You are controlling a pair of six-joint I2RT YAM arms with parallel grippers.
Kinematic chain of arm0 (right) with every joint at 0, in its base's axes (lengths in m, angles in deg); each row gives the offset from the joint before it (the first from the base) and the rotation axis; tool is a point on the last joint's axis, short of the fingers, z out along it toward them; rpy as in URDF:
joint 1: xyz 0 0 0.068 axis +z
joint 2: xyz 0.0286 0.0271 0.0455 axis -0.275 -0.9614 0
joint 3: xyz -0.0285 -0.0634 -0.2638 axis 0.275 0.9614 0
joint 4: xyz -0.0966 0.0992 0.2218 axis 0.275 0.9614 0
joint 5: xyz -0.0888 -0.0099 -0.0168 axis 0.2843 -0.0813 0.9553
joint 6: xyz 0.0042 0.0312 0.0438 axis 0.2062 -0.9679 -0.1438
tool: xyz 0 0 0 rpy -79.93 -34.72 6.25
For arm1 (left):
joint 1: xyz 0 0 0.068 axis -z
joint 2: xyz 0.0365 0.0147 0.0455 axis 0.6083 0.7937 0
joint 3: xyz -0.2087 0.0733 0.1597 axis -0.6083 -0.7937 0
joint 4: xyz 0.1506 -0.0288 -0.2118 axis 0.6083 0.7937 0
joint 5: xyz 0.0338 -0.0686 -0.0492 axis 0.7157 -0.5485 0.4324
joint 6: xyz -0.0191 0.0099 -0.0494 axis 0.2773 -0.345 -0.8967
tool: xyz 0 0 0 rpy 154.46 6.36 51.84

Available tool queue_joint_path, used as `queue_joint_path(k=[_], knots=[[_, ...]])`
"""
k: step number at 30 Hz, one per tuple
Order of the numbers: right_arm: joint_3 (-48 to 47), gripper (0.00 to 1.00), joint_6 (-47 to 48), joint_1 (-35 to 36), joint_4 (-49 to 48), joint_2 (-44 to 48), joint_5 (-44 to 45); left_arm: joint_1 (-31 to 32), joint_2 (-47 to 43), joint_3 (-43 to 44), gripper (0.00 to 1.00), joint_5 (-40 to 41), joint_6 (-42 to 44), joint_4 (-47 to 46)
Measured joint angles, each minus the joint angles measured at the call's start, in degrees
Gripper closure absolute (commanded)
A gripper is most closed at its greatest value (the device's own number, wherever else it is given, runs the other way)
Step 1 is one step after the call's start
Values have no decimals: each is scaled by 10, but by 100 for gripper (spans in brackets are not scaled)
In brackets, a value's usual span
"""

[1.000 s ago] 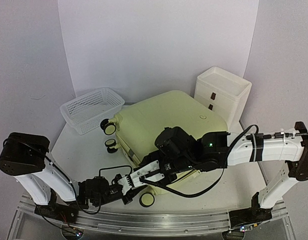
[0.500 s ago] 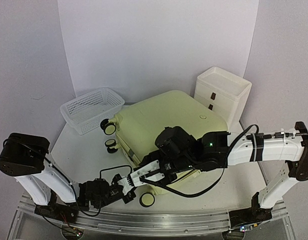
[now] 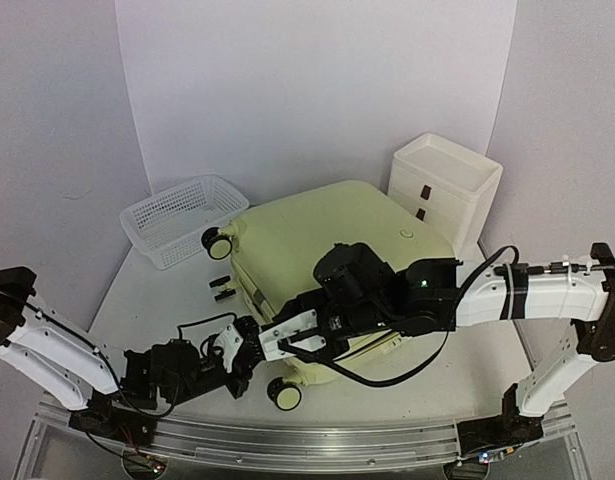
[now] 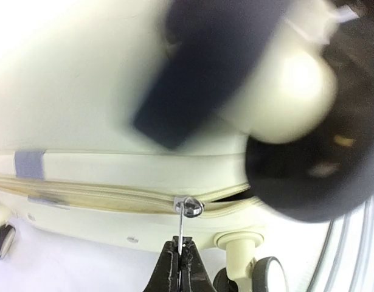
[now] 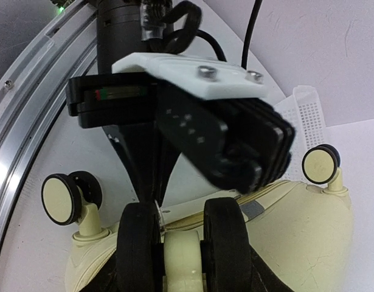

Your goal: Open, take out, and arrange the luggage

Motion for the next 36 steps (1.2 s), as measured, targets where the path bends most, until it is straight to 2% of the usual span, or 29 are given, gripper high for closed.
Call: queue_joint_path(k=[4,7,12,15,23,29,32,36], knots=[[-1,100,-1,-4,-5,0,-7,-78,-97,0,100,-70,-83,112],[-5,100,-2,-5,2,0,-13,-126,-138,2,100,-126,-119,156],[-23,100,-5,-6,43,0,-31,-195,-146,28,100,-161,-161,214],[-29,100,-5,-6,65,0,-41,-279,-143,35,100,-201,-207,229],[-31,100,0,-3,98,12,-57,-430,-104,54,100,-318,-269,230],[-28,100,-2,-7,108,35,-68,-536,-63,57,100,-466,-290,172],[-26,100,-3,-7,110,39,-69,-567,-29,57,100,-529,-287,126],[-26,100,-3,-7,113,40,-70,-586,10,57,100,-569,-264,72]])
